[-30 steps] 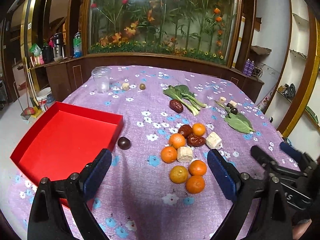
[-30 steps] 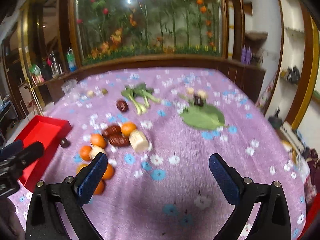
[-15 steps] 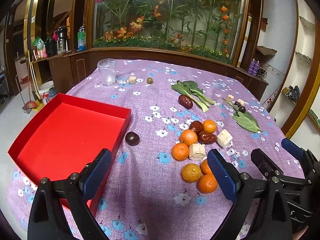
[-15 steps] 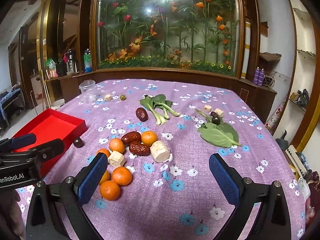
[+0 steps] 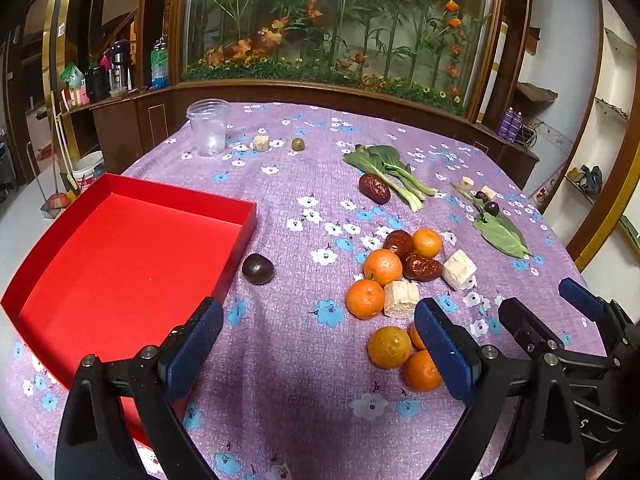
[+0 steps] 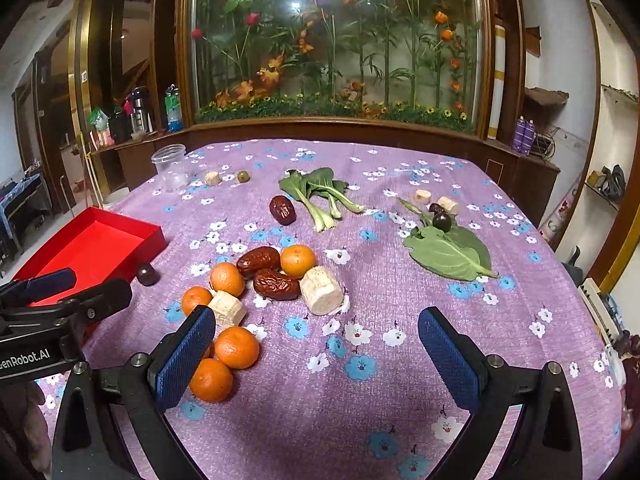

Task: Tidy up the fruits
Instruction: 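Move both grippers toward the oranges and white cubes near the tray, then grasp an orange with the left gripper while the right gripper grasps a white cube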

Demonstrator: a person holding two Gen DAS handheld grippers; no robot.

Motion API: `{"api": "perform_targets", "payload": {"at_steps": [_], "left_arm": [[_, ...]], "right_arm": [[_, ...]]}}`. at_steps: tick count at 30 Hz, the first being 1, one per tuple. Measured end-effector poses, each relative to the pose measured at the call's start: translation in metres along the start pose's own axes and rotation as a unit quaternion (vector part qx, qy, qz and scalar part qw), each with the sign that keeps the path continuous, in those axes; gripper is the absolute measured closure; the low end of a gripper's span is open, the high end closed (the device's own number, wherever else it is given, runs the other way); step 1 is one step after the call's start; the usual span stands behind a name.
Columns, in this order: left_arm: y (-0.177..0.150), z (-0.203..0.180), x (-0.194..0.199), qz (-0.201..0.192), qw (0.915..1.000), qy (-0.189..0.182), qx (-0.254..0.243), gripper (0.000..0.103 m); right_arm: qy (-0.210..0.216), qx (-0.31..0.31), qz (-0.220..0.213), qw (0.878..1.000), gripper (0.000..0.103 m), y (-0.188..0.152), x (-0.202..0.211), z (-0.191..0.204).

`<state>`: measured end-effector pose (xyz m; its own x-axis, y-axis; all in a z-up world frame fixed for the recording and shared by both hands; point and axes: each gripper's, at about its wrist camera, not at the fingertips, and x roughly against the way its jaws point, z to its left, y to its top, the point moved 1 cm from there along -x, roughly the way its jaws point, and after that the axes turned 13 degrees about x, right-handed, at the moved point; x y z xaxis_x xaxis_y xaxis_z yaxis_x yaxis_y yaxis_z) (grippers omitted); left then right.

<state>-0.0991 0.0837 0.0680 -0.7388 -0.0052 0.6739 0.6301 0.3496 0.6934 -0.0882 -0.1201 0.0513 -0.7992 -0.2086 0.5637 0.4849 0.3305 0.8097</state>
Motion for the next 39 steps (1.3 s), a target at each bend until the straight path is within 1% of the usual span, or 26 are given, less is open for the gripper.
{"api": "perform_targets", "payload": {"at_steps": [3, 7, 11, 12, 13, 15, 16, 18, 19, 23, 25, 26, 28, 35, 37, 38, 39], "left_arm": [[0.002, 0.007, -0.006, 0.011, 0.9999, 0.0, 0.009, 0.007], [0.006, 0.026, -0.013, 0.023, 0.9991, 0.004, 0.035, 0.007], [0.002, 0.034, -0.02, 0.04, 0.9983, -0.005, 0.043, 0.007], [0.001, 0.032, -0.022, 0.043, 0.9982, -0.01, 0.041, 0.012], [-0.001, 0.029, -0.024, 0.052, 0.9979, -0.02, 0.034, 0.02], [-0.005, 0.022, -0.031, 0.07, 0.9965, -0.038, 0.027, 0.026], [-0.007, 0.018, -0.033, 0.078, 0.9955, -0.047, 0.025, 0.028], [-0.011, 0.011, -0.04, 0.095, 0.9933, -0.063, 0.02, 0.031], [-0.013, 0.007, -0.042, 0.102, 0.9921, -0.071, 0.017, 0.035], [-0.021, -0.006, -0.05, 0.119, 0.9888, -0.089, -0.004, 0.04], [-0.024, -0.01, -0.055, 0.132, 0.9861, -0.1, -0.012, 0.056], [-0.026, -0.012, -0.058, 0.141, 0.984, -0.108, -0.014, 0.056], [-0.028, -0.013, -0.06, 0.145, 0.9821, -0.12, -0.011, 0.059], [-0.028, -0.021, -0.067, 0.15, 0.9801, -0.128, -0.019, 0.059], [-0.027, -0.022, -0.071, 0.154, 0.979, -0.133, -0.015, 0.059], [-0.027, -0.021, -0.073, 0.156, 0.9781, -0.138, -0.011, 0.06], [-0.027, -0.021, -0.074, 0.155, 0.9776, -0.141, -0.008, 0.062]], "right_arm": [[-0.001, -0.001, 0.01, 1.0, 0.0, 0.0, -0.005, -0.005], [0.005, -0.007, 0.041, 0.999, 0.0, -0.002, -0.019, -0.018], [0.023, -0.026, 0.066, 0.997, 0.002, -0.005, -0.033, -0.033], [0.029, -0.031, 0.069, 0.997, 0.003, -0.005, -0.036, -0.035], [0.036, -0.035, 0.072, 0.996, 0.005, -0.005, -0.039, -0.037], [0.052, -0.039, 0.078, 0.995, 0.01, -0.006, -0.044, -0.037], [0.061, -0.04, 0.081, 0.994, 0.013, -0.006, -0.046, -0.036], [0.075, -0.042, 0.084, 0.993, 0.013, -0.007, -0.05, -0.034], [0.077, -0.042, 0.085, 0.992, 0.014, -0.007, -0.052, -0.034], [0.079, -0.026, 0.088, 0.993, 0.015, -0.001, -0.06, -0.035], [0.083, -0.016, 0.089, 0.992, 0.019, 0.004, -0.066, -0.034], [0.083, -0.011, 0.09, 0.992, 0.02, 0.005, -0.07, -0.033], [0.087, -0.001, 0.094, 0.992, 0.023, 0.009, -0.078, -0.03], [0.101, 0.016, 0.113, 0.988, 0.036, 0.013, -0.106, -0.018], [0.104, 0.016, 0.119, 0.987, 0.045, 0.011, -0.111, -0.016], [0.105, 0.016, 0.122, 0.987, 0.048, 0.011, -0.113, -0.016], [0.106, 0.014, 0.125, 0.986, 0.054, 0.009, -0.115, -0.016]]}}
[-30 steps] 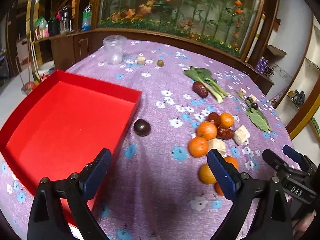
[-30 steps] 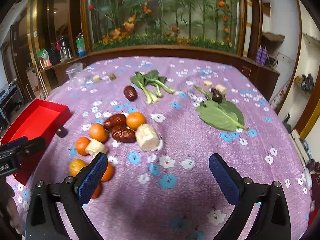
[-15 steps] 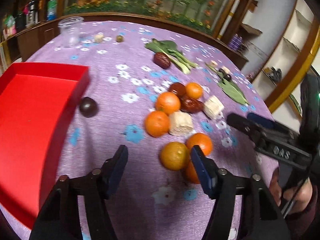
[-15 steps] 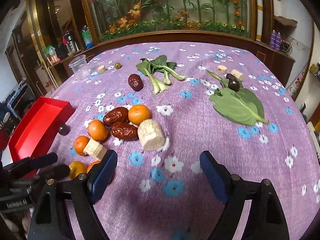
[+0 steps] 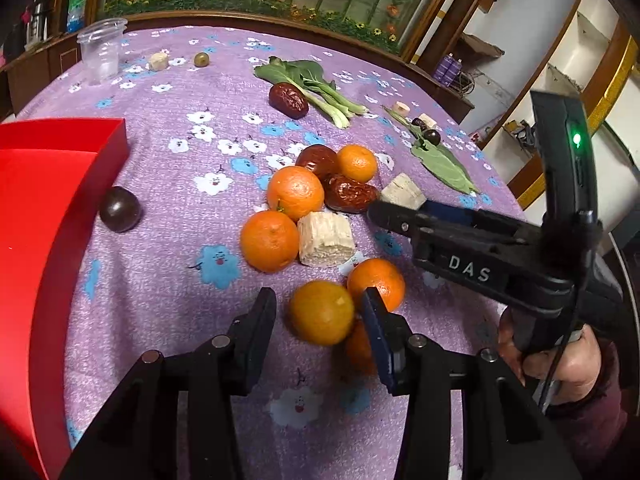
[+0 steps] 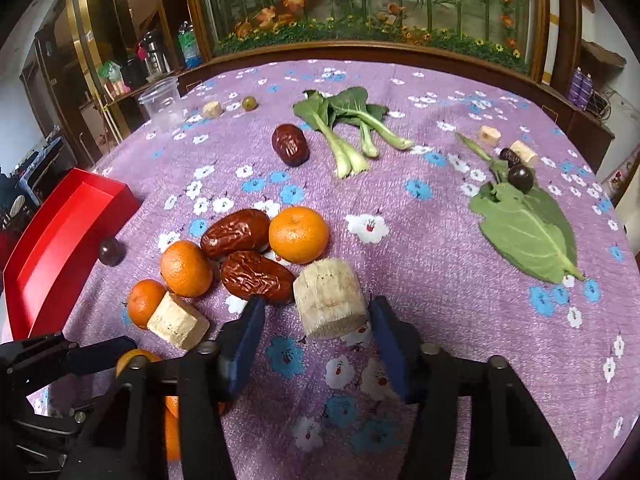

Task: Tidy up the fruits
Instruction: 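Grasp an orange with the left gripper while the right gripper grasps a white cube, then carry orange and cube into the red tray and open both grippers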

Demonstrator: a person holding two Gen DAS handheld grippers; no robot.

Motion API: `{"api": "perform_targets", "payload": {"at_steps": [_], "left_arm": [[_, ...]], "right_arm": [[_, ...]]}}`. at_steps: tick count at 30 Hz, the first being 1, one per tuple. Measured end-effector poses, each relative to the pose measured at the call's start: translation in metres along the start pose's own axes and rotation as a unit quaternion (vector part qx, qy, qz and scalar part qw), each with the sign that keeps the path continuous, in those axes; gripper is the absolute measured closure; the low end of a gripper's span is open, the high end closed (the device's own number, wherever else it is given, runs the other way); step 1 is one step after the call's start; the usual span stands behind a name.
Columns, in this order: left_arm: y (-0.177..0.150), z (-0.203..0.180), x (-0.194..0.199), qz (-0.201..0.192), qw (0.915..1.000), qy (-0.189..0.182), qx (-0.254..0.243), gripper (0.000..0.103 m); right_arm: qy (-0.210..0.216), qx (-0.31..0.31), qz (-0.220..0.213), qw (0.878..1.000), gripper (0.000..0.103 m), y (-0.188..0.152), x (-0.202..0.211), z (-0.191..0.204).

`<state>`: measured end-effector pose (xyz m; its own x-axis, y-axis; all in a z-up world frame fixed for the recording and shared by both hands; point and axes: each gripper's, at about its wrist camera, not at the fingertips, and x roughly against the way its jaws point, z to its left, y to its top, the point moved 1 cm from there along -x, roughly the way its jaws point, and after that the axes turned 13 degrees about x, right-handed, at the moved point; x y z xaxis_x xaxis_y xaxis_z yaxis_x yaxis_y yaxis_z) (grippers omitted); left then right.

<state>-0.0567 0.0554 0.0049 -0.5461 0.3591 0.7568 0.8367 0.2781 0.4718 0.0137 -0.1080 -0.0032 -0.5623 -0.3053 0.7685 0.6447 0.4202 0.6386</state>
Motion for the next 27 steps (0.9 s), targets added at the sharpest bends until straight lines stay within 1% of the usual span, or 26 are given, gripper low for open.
{"api": "perform_targets", "payload": {"at_steps": [1, 3, 6, 10, 13, 17, 21, 22, 25, 27], "left_arm": [[0.0, 0.001, 0.0, -0.001, 1.0, -0.004, 0.003, 0.071], [0.002, 0.006, -0.001, 0.002, 0.9998, -0.014, 0.015, 0.072], [0.0, 0.008, 0.002, -0.001, 0.9997, -0.014, 0.021, 0.073], [-0.003, 0.011, 0.011, -0.011, 0.9995, -0.01, 0.028, 0.073], [-0.001, 0.015, 0.029, -0.03, 0.9988, -0.013, 0.037, 0.073], [0.006, 0.029, 0.064, -0.071, 0.996, -0.007, 0.053, 0.073], [0.014, 0.057, 0.1, -0.116, 0.9896, 0.007, 0.085, 0.073], [0.016, 0.07, 0.111, -0.13, 0.9865, 0.014, 0.099, 0.073], [0.018, 0.102, 0.132, -0.154, 0.9783, 0.031, 0.135, 0.073], [0.019, 0.121, 0.142, -0.164, 0.9731, 0.042, 0.156, 0.073]], "right_arm": [[-0.001, -0.004, 0.003, 1.0, 0.061, -0.001, -0.001, -0.002], [-0.003, -0.012, 0.005, 1.0, 0.066, -0.003, -0.001, -0.005], [0.011, -0.032, 0.003, 0.999, 0.066, -0.007, 0.002, -0.01], [0.011, -0.041, -0.01, 0.999, 0.066, -0.008, 0.014, -0.009], [0.014, -0.047, -0.024, 0.998, 0.066, -0.008, 0.028, -0.005], [0.02, -0.041, -0.041, 0.998, 0.066, -0.004, 0.048, 0.007], [0.035, -0.02, -0.06, 0.997, 0.066, 0.005, 0.068, 0.031], [0.041, -0.011, -0.066, 0.997, 0.066, 0.008, 0.072, 0.04], [0.066, 0.013, -0.077, 0.995, 0.066, 0.018, 0.08, 0.071], [0.088, 0.029, -0.082, 0.992, 0.066, 0.025, 0.082, 0.095]]}}
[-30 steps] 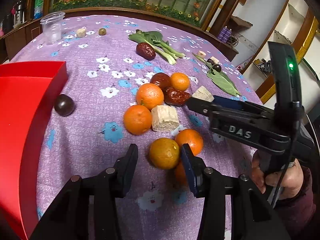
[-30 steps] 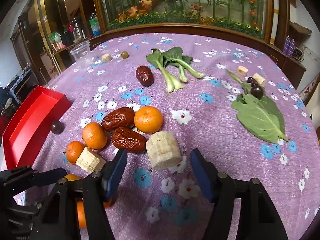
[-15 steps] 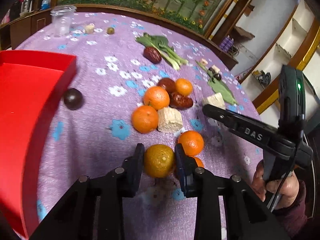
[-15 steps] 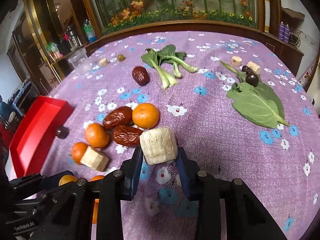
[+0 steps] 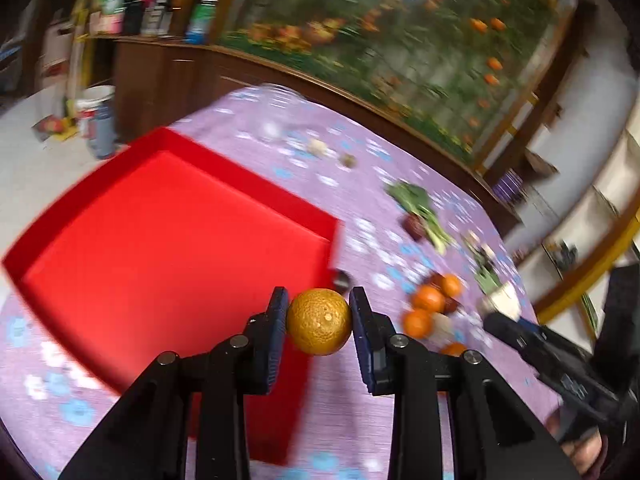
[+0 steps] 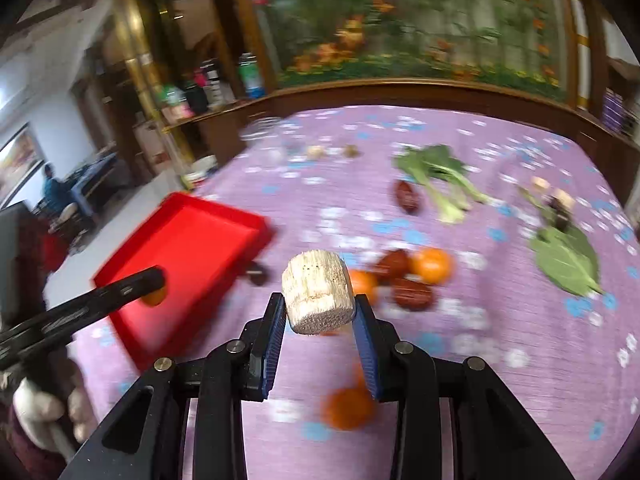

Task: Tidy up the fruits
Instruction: 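Carry orange and cube into the red tray and open both grippers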

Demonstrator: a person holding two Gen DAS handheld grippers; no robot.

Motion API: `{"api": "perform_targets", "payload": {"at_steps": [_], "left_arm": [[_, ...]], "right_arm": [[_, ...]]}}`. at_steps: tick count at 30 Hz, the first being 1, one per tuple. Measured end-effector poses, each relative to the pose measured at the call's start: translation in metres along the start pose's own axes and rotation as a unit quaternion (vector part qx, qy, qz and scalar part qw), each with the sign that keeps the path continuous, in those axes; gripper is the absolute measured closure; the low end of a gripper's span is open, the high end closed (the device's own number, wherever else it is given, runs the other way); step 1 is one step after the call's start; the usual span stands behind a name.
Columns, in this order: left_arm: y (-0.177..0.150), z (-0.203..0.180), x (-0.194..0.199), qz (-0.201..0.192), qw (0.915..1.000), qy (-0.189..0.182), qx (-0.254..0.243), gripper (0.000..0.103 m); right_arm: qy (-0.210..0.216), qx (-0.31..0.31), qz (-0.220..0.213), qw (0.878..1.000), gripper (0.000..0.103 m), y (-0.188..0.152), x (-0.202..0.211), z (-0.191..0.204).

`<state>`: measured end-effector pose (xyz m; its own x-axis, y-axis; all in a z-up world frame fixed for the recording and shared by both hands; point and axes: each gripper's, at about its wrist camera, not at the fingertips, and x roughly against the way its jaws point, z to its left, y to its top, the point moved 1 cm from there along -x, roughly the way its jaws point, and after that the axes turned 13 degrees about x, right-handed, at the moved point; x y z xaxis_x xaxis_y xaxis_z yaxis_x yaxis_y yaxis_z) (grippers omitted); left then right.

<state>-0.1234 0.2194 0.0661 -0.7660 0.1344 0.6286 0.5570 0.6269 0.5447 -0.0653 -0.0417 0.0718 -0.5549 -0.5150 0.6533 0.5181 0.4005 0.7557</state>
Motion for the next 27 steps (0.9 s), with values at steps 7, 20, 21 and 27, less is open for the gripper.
{"api": "perform_targets", "payload": {"at_steps": [7, 20, 21, 27], "left_arm": [[0.019, 0.055, 0.004, -0.016, 0.9973, 0.046, 0.056, 0.073], [0.026, 0.094, 0.022, -0.024, 0.9947, 0.036, 0.094, 0.065], [0.026, 0.095, 0.024, -0.027, 0.9945, 0.035, 0.095, 0.062], [0.032, 0.102, 0.032, -0.036, 0.993, 0.034, 0.107, 0.05]], "right_arm": [[0.095, 0.05, 0.027, 0.994, 0.065, 0.02, -0.041, 0.087], [0.14, 0.087, 0.091, 0.982, 0.065, 0.024, -0.117, 0.162], [0.141, 0.086, 0.096, 0.982, 0.065, 0.023, -0.121, 0.164], [0.148, 0.076, 0.09, 0.982, 0.052, 0.025, -0.12, 0.164]]}}
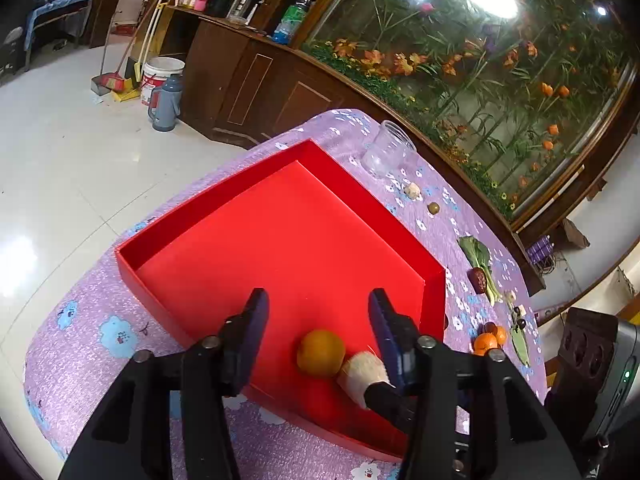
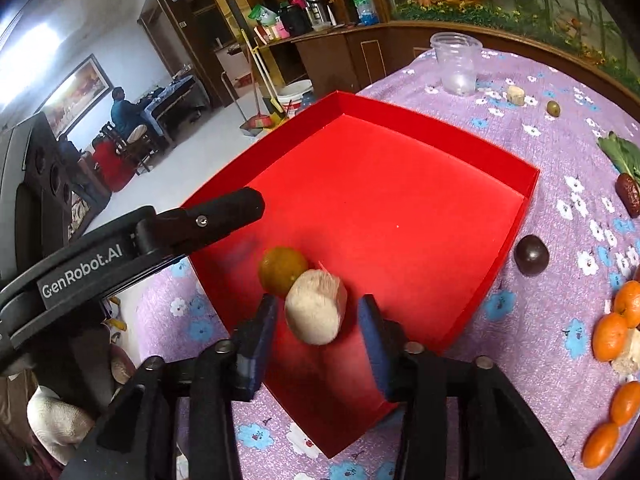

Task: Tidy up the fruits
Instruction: 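Carry orange and cube into the red tray and open both grippers, then return both grippers to the fruit pile and approach another orange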

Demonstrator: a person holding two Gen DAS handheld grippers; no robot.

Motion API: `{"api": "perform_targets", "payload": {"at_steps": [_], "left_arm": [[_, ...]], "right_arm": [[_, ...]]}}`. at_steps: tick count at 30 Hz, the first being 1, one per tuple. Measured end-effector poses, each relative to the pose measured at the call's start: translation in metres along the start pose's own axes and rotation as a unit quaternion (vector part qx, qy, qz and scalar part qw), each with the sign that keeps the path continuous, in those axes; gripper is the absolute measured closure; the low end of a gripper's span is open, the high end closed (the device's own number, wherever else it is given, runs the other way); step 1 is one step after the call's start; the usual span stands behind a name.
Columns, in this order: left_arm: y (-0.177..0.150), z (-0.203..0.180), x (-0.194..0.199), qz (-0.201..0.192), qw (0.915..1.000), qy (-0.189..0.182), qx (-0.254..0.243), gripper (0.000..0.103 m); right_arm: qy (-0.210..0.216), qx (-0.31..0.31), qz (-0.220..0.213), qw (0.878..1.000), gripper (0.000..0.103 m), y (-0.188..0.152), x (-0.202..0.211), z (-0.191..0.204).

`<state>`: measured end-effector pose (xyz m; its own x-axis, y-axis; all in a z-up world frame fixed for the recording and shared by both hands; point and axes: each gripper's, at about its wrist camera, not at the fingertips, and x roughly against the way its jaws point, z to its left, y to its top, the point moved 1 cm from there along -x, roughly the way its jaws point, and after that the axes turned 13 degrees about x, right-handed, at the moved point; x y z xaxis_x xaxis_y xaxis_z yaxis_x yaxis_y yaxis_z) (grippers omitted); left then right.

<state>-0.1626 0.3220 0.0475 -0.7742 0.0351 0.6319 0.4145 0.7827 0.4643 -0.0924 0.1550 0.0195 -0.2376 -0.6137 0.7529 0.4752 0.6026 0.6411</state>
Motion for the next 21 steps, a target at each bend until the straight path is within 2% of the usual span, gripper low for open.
{"api": "perform_targets", "payload": {"at_steps": [8, 12, 17, 21], "left_arm": [[-0.004, -0.01, 0.012, -0.008, 1.0, -0.001, -0.002, 0.045], [-0.009, -0.021, 0.019, -0.01, 0.9998, -0.003, -0.016, 0.041], [-0.019, -0.04, 0.02, -0.004, 0.9992, -0.009, -0.039, 0.041], [-0.034, -0.057, 0.013, 0.009, 0.9981, -0.01, -0.061, 0.041]], "right_arm": [[-0.001, -0.012, -0.021, 1.0, 0.048, -0.008, 0.022, -0.002], [-0.01, -0.021, -0.038, 0.999, 0.04, -0.019, 0.044, -0.011], [-0.041, -0.037, -0.06, 0.997, 0.036, -0.05, 0.085, -0.038], [-0.08, -0.076, -0.07, 0.991, 0.033, -0.087, 0.12, -0.069]]}}
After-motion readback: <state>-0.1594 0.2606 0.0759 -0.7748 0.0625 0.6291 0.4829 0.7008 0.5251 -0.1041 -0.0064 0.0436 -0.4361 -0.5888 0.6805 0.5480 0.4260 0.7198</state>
